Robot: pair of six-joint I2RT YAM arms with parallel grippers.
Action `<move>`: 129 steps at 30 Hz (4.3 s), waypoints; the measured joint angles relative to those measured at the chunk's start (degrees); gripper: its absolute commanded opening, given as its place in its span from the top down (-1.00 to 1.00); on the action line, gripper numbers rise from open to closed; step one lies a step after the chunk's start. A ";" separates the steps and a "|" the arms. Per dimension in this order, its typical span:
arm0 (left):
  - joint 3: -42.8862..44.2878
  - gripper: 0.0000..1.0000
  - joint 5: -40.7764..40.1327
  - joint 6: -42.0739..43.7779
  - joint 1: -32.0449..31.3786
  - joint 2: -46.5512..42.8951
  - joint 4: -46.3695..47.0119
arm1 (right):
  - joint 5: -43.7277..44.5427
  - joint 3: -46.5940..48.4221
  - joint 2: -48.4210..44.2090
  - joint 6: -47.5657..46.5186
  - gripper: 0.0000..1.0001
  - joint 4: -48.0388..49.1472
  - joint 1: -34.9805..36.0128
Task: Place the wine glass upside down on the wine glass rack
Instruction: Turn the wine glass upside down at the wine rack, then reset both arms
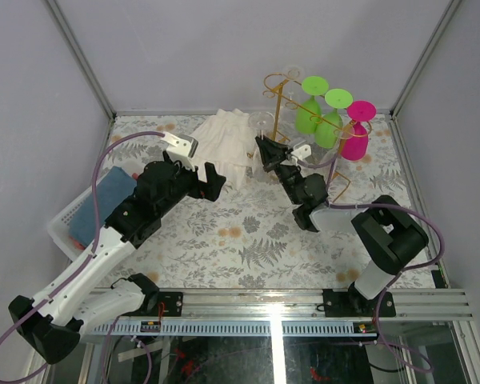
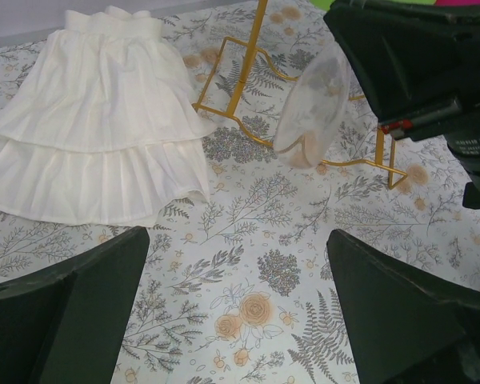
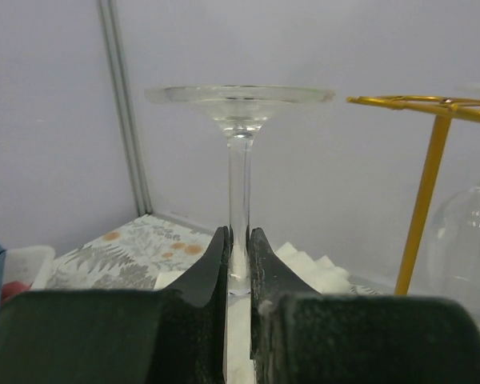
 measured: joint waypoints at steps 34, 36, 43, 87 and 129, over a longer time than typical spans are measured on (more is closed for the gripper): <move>0.00 -0.89 0.76 -0.02 0.70 0.46 -0.02 | 16.50 7.72 3.26 -4.17 1.00 0.33 -3.26; 0.00 -0.89 0.76 -0.02 0.70 0.46 -0.02 | 16.87 8.07 3.93 -4.15 1.00 0.57 -3.37; 0.00 -0.90 0.76 -0.02 0.76 0.46 -0.02 | 19.04 8.28 5.27 -4.13 1.00 0.55 -3.69; 0.00 -0.90 1.70 -0.07 1.38 0.55 -0.02 | 23.47 2.56 1.18 -5.42 0.48 1.22 -3.89; -0.87 -0.99 -1.05 -1.44 1.38 -3.61 -0.02 | 8.33 -10.08 -27.26 -1.90 -0.99 -22.69 -1.16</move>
